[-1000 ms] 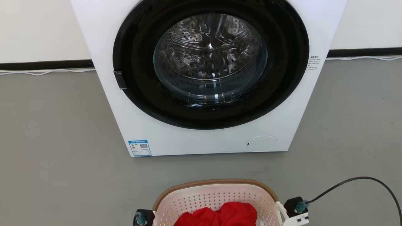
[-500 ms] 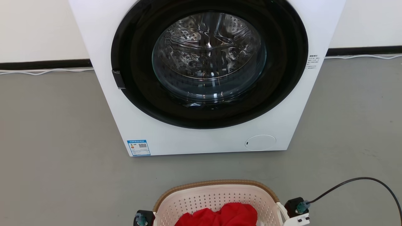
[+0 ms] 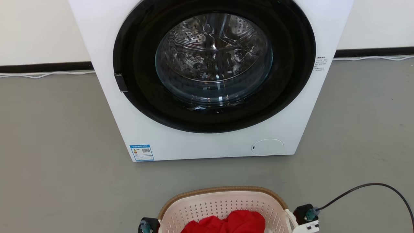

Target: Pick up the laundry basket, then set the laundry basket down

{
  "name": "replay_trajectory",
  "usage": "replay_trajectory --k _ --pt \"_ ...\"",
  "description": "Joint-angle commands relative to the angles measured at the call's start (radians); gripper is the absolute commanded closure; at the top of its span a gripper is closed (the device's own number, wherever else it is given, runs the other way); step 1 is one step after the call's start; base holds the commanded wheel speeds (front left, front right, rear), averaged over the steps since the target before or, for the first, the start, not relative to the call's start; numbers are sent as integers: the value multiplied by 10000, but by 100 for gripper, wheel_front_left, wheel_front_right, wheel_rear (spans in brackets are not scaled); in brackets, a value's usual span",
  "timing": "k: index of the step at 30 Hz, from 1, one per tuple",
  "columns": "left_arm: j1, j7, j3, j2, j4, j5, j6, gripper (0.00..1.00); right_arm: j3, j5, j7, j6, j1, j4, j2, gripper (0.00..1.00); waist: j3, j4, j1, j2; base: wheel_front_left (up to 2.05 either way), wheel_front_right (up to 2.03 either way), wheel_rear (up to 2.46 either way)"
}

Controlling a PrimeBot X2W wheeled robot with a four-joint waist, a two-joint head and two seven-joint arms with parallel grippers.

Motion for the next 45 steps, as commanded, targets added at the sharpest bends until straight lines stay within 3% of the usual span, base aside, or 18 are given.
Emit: replay_trajectory --k 1,37,45 --pt "-419 -187 58 45 -116 -26 46 100 288 -20 -155 223 -174 -148 254 100 13 -3 0 -1 0 0 0" --pt "-560 -301 -490 45 112 -518 23 100 399 125 -243 223 -295 -17 254 100 191 -166 0 -1 0 0 0" --pt "-1103 -442 -518 45 72 -586 60 100 408 -21 -629 223 -784 -171 254 100 934 -142 0 -1 0 0 0"
